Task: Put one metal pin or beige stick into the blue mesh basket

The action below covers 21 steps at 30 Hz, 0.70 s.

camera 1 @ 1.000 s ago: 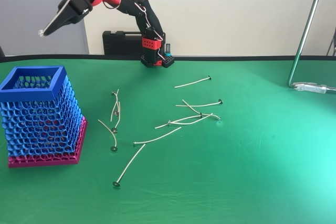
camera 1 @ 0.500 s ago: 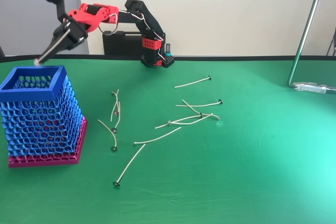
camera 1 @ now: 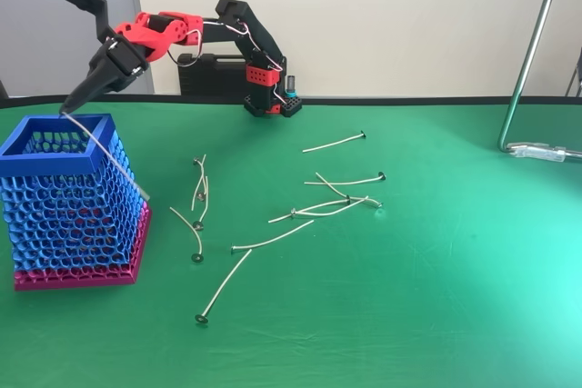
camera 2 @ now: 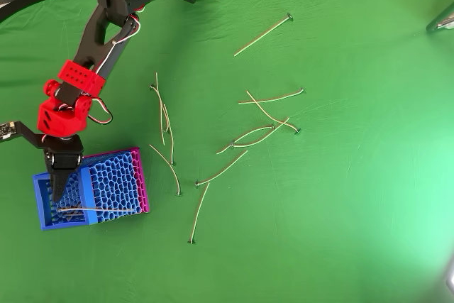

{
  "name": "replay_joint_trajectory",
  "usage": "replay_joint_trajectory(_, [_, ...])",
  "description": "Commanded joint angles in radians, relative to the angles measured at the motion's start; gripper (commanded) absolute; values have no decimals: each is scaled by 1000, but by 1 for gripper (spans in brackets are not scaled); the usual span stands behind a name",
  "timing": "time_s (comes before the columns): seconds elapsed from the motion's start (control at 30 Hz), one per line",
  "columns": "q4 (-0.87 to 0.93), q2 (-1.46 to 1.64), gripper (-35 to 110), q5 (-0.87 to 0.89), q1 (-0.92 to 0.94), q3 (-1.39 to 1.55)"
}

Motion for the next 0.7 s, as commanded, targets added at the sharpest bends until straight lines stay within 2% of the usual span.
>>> replay_joint_trajectory(0.0, [-14,46,21,14,6,-28])
replay_joint_trajectory(0.1, [48,71,15,32,0,-55])
replay_joint_trajectory(0.23, [106,110,1,69,-12,-86])
replay_joint_trajectory(0.47, [201,258,1,150,-43,-54])
replay_joint_trajectory(0.67, [362,463,1,232,-87,31])
